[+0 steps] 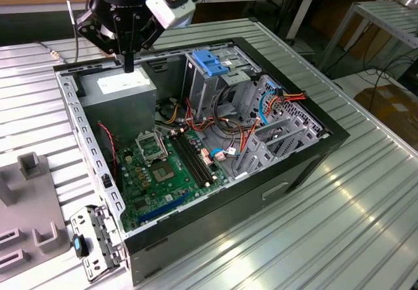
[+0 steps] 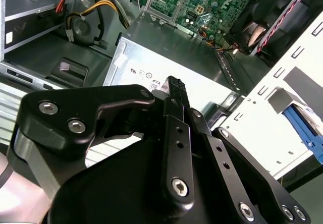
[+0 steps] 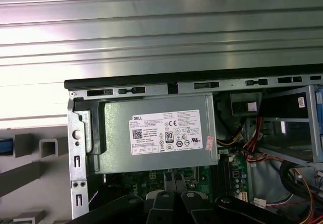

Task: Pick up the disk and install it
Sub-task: 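Reach for the disk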

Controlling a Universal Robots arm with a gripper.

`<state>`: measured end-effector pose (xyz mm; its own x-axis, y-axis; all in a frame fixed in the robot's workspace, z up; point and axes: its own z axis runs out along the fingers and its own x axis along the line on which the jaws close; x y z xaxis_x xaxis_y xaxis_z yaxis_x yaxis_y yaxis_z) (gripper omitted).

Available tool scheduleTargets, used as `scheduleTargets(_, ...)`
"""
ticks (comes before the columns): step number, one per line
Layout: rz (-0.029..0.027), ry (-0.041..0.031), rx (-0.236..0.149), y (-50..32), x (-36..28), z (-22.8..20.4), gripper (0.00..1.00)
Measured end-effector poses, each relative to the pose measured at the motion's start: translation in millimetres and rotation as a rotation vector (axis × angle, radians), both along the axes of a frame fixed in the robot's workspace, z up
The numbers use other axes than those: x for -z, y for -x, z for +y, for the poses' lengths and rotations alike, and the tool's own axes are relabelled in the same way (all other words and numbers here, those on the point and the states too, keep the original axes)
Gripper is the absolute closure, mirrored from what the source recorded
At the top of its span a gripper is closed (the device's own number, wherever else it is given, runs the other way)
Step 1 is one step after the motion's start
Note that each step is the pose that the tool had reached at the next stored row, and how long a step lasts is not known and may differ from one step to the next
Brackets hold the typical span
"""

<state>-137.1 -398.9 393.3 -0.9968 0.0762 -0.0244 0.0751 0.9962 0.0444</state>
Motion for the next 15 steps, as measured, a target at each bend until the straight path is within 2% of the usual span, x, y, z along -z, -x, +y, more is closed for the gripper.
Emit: scheduleTargets(15, 0.0, 0.0, 0.0, 3.7, 0.0, 0.0, 0.89)
